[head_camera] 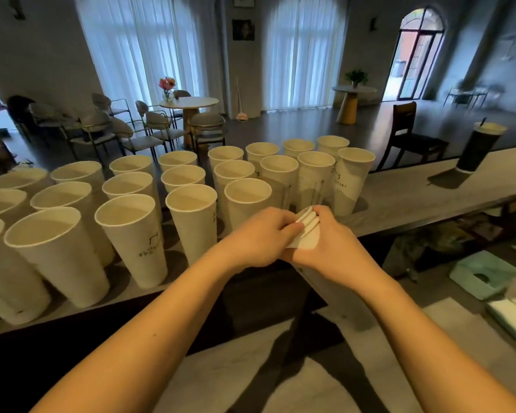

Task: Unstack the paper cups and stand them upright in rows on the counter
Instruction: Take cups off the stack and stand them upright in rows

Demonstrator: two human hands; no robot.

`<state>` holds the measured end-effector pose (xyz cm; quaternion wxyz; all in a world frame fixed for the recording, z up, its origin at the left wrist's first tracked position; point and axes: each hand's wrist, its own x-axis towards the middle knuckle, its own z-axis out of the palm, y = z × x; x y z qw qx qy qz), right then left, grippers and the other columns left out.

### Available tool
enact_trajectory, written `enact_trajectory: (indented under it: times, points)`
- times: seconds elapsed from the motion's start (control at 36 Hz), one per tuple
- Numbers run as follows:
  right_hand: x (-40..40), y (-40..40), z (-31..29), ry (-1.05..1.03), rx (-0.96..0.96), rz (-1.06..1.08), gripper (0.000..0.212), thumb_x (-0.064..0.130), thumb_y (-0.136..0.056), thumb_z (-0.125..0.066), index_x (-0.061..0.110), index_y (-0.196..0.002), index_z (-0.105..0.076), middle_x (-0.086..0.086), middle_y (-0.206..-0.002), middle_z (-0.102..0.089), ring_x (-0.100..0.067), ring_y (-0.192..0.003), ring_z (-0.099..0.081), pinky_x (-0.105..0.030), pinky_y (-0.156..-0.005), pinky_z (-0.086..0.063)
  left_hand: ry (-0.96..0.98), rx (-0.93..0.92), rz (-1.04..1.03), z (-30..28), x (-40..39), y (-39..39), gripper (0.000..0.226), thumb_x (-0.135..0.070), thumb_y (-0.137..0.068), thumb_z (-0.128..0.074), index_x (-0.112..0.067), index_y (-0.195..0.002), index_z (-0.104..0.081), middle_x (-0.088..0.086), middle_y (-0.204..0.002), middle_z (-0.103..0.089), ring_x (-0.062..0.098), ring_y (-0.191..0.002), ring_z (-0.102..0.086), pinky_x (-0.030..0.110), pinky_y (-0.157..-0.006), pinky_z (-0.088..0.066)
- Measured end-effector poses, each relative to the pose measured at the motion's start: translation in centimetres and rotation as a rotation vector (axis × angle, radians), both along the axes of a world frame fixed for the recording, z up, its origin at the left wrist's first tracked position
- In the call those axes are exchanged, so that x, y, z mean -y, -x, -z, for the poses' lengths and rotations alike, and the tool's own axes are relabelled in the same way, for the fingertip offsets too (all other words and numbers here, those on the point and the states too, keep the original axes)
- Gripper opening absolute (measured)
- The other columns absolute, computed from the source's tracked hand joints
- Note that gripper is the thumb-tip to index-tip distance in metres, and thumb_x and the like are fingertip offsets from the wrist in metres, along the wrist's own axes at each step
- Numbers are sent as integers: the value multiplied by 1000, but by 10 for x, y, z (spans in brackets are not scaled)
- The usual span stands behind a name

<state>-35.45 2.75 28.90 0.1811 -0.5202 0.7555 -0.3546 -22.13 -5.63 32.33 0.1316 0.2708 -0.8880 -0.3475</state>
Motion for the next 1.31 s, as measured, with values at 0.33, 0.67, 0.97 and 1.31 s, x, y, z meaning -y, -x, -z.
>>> enact_trajectory:
  times: [0.33,0.67,0.97,1.31]
  points:
    - [-10,33,4,68,-6,-122,95,59,-63,-85,30,-139,-35,12,-119,-60,-8,-105,-61,-40,-88,-56,40,-39,-96,0,-20,28,22,-30,-97,-56,-18,-100,-75,1,-87,-71,17,-82,-64,37,-78,-51]
    - [-18,118,6,22,-25,-280,86,50,-67,-86,36,-135,-34,21,-111,-54,0,-99,-57,-24,-77,-51,76,-195,-314,0,-34,87,8,-34,-85,-71,-35,-78,-68,-10,-72,-68,-2,-65,-60,20,-62,-47]
    - [-9,179,19,-286,-219,-148,107,66,-65,-81,24,-147,-28,0,-140,-50,-22,-123,-52,-41,-96,-51,645,47,-495,4,-3,108,9,-31,-91,-61,-23,-96,-61,-2,-93,-67,16,-90,-64,32,-76,-52]
    - [12,179,9,-144,-123,-173,104,63,-69,-80,30,-149,-24,3,-139,-49,-20,-122,-51,-41,-97,-52,817,229,-471,19,25,125,31,-32,-91,-62,-17,-118,-61,9,-114,-67,25,-106,-63,34,-83,-50]
